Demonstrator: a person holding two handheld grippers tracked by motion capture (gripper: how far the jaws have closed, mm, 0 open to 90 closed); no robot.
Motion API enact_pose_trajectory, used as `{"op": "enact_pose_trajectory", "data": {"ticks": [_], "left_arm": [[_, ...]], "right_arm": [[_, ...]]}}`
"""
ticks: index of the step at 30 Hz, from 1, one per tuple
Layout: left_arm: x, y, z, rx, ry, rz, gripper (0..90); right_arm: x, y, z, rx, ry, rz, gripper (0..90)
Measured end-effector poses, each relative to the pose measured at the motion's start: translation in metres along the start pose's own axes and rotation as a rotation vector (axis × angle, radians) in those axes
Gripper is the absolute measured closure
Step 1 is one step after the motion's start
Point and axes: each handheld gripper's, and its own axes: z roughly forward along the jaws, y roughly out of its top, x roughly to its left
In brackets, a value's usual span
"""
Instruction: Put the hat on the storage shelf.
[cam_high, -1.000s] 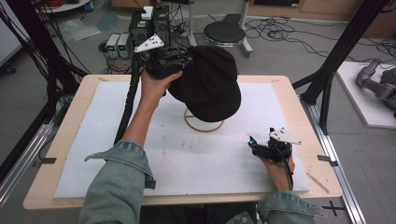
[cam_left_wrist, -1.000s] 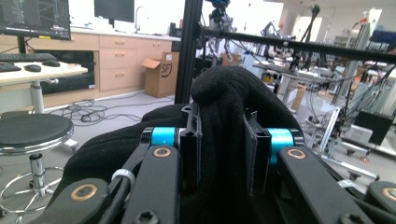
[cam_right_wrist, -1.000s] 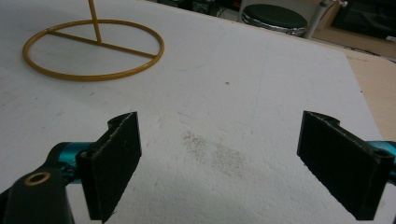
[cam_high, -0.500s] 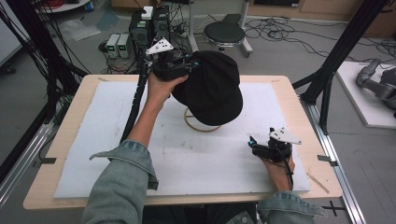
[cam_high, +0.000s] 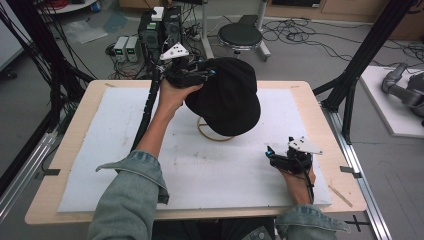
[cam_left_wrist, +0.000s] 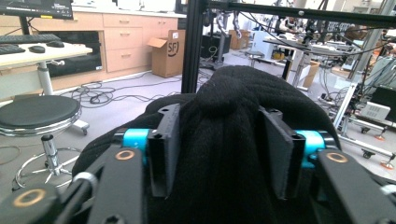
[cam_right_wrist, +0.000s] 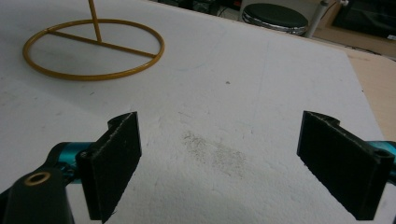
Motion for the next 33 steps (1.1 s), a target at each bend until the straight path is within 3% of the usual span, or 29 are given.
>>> {"op": "enact_pose_trajectory", "data": {"ticks": [12, 15, 23, 33], "left_arm": [[0.001, -0.002, -0.001, 0.006, 0.001, -0.006, 38.2], [0.002, 0.000, -0.004, -0.018, -0.015, -0.019, 35.4], [0.004, 0.001, -0.010, -0.014, 0.001, -0.013, 34.2], [-0.003, 0.003, -0.042, 0.013, 0.030, 0.050, 32.4]], "right_arm": [[-0.001, 0.000, 0.000, 0.000, 0.000, -0.003, 13.4], [-0.001, 0.000, 0.000, -0.001, 0.002, -0.003, 13.4], [0.000, 0.000, 0.000, 0.002, 0.001, -0.002, 13.4], [0.000, 0.000, 0.000, -0.002, -0.002, -0.004, 13.4]]}}
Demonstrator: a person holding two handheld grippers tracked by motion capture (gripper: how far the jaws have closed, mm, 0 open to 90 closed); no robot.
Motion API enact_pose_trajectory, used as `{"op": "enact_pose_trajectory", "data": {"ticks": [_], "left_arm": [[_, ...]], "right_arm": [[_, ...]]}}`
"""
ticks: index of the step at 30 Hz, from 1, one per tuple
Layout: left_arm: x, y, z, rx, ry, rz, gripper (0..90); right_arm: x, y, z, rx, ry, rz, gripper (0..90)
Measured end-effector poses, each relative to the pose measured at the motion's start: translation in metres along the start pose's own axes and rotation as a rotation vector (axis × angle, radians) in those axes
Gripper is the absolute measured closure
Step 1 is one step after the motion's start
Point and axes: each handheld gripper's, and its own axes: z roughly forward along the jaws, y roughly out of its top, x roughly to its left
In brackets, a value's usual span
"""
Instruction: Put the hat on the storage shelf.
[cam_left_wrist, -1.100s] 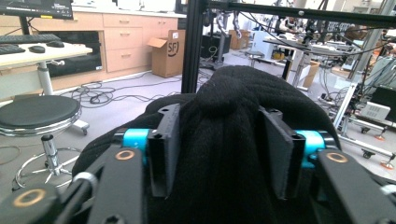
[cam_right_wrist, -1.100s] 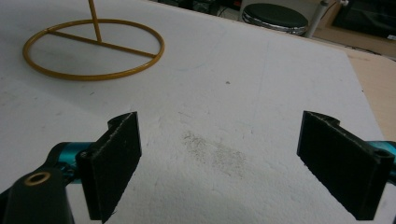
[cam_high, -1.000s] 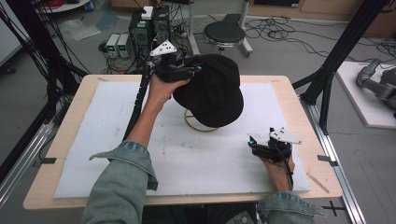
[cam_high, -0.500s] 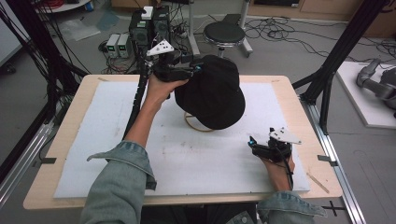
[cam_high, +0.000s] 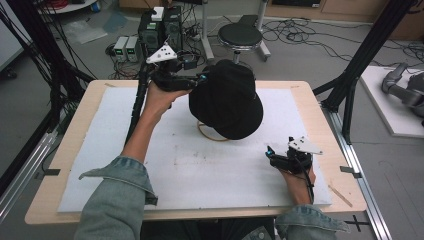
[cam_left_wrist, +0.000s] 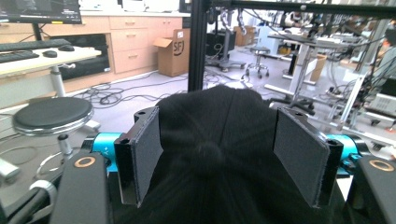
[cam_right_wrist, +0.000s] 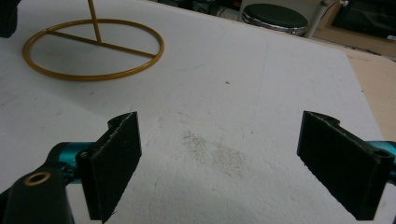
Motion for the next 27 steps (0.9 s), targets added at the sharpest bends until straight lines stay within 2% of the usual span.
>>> {"op": "enact_pose_trajectory", "data": {"ticks": [3, 13, 18, 20, 27], "left_arm": [[0.001, -0.003, -0.015, 0.008, 0.013, 0.008, 32.0], [0.000, -0.021, -0.065, 0.046, 0.094, 0.041, 30.3], [-0.003, -0.034, -0.090, 0.048, 0.124, 0.039, 29.5], [-0.005, -0.038, -0.097, 0.059, 0.148, 0.050, 28.6], [-0.013, -0.054, -0.120, 0.051, 0.186, 0.052, 28.3]], "right_arm": [[0.000, 0.000, 0.000, 0.000, 0.000, -0.001, 13.4], [0.000, 0.000, 0.002, 0.001, -0.001, -0.003, 13.4], [0.000, 0.001, 0.002, -0.001, -0.002, -0.002, 13.4], [0.000, 0.001, 0.002, 0.000, -0.001, -0.001, 13.4], [0.001, 0.001, 0.003, -0.001, 0.002, -0.005, 13.4]]}}
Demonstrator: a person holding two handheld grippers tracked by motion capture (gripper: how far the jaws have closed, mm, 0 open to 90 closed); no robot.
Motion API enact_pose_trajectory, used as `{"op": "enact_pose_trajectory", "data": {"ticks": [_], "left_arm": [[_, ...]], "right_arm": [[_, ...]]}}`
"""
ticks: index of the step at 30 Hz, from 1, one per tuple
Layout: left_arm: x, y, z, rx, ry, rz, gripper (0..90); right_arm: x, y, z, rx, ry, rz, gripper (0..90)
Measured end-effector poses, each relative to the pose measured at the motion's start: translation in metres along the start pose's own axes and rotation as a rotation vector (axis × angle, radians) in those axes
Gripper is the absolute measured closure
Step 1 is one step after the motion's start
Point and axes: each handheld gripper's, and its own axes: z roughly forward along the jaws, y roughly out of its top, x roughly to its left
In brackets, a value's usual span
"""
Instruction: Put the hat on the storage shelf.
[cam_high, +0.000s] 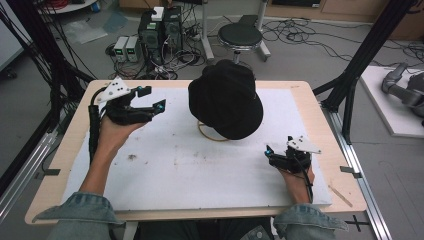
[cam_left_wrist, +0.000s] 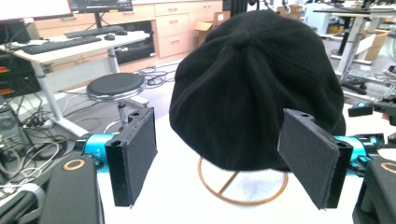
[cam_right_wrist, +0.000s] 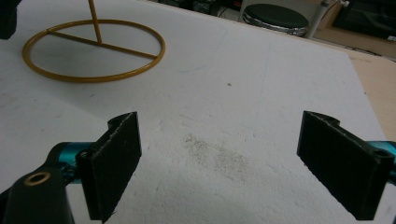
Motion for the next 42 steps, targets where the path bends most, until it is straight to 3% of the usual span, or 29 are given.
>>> {"op": "enact_pose_trajectory", "data": {"ticks": [10, 30, 42], "left_arm": [[-0.003, -0.024, -0.029, 0.001, 0.061, 0.003, 27.8], [0.004, -0.069, -0.084, -0.011, 0.197, -0.058, 27.1], [0.006, -0.112, -0.110, 0.004, 0.248, -0.109, 26.3]], "right_arm": [[0.001, 0.000, -0.001, 0.000, -0.003, 0.004, 13.4], [0.002, 0.001, 0.001, -0.001, -0.007, 0.001, 13.4], [0.004, 0.002, 0.001, 0.003, -0.003, 0.003, 13.4]]}}
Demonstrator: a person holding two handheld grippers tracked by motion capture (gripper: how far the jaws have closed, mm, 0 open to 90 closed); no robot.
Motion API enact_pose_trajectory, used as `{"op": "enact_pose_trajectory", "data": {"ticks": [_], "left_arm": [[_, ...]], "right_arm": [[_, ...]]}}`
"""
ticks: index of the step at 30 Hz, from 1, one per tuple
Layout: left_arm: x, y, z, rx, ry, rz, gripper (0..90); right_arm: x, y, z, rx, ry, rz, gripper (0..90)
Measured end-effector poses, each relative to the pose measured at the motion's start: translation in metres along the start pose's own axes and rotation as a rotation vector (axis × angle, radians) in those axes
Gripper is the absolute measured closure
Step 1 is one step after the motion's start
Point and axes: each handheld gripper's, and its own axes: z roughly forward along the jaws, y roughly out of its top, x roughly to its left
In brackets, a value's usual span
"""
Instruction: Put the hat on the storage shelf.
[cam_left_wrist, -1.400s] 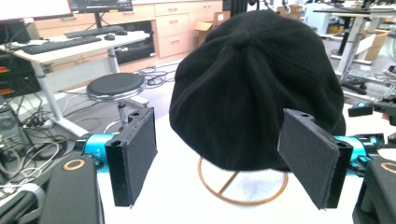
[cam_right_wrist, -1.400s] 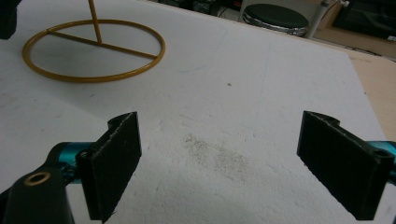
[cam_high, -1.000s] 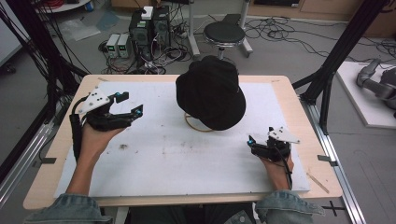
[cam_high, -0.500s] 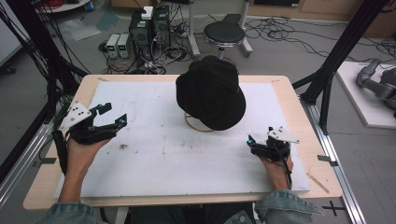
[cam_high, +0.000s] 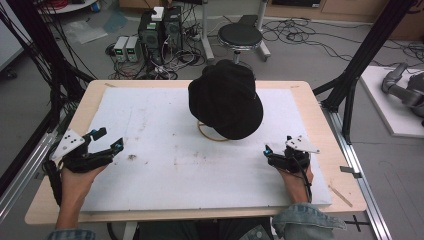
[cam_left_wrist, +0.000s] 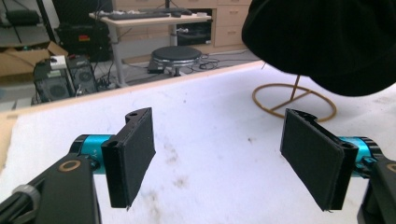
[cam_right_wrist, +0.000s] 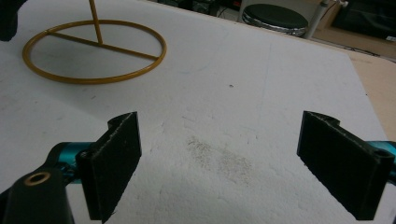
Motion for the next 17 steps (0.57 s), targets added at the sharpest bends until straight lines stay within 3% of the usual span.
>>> {"op": "enact_pose_trajectory", "data": {"ticks": [6, 17], "left_arm": [[0.001, -0.012, 0.000, 0.022, 0.012, 0.006, 26.4], [0.003, -0.017, -0.001, 0.026, 0.019, 0.005, 26.4]], "right_arm": [[0.000, 0.000, 0.000, -0.002, -0.002, -0.003, 13.4], [0.001, 0.000, 0.000, -0.002, 0.001, 0.000, 13.4]]}}
